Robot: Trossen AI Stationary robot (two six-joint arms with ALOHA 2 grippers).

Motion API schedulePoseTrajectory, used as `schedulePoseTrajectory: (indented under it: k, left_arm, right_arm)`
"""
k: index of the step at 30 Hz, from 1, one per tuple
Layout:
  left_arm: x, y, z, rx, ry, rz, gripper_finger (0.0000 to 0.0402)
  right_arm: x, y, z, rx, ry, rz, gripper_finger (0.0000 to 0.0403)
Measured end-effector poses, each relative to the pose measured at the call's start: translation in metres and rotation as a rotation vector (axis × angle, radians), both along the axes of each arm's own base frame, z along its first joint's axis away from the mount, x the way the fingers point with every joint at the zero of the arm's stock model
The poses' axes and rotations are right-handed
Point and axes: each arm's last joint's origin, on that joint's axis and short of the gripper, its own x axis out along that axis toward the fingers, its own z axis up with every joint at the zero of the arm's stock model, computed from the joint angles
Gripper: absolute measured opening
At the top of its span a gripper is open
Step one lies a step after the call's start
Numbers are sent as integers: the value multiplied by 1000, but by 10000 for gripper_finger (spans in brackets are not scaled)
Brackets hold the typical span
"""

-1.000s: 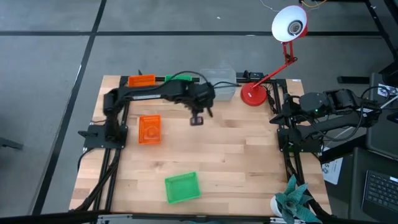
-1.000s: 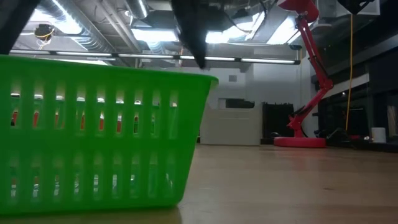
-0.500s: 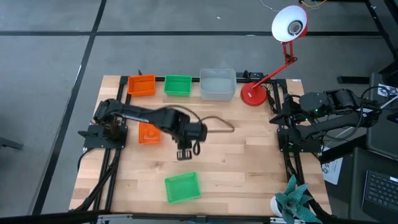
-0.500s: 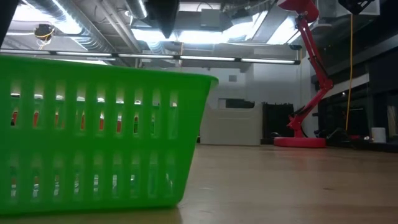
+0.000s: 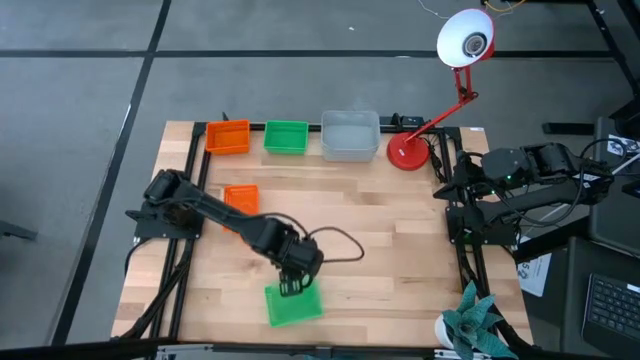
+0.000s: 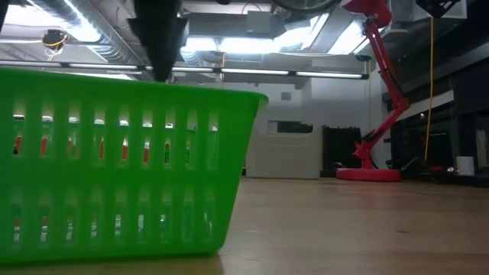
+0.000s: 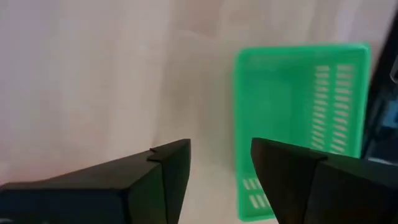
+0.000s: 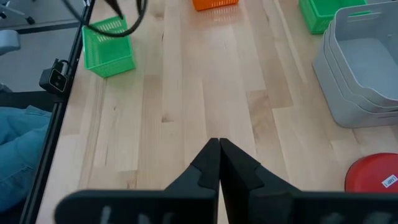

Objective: Stack baskets by color
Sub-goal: Stack the bottom green bin on top of the top green bins

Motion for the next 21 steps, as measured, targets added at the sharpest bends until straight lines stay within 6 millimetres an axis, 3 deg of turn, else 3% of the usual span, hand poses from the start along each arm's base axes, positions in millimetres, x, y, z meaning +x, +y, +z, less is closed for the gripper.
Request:
schedulePoseTrajectory:
  k: [9, 21]
  left_arm:
    - [-8, -19, -3, 54, -30, -63, 165]
    - [-8, -24, -43, -76, -66, 0, 165]
  right_arm:
    - [0, 0, 0, 18, 1, -17, 7]
    - [0, 0, 0, 16, 1, -15, 7]
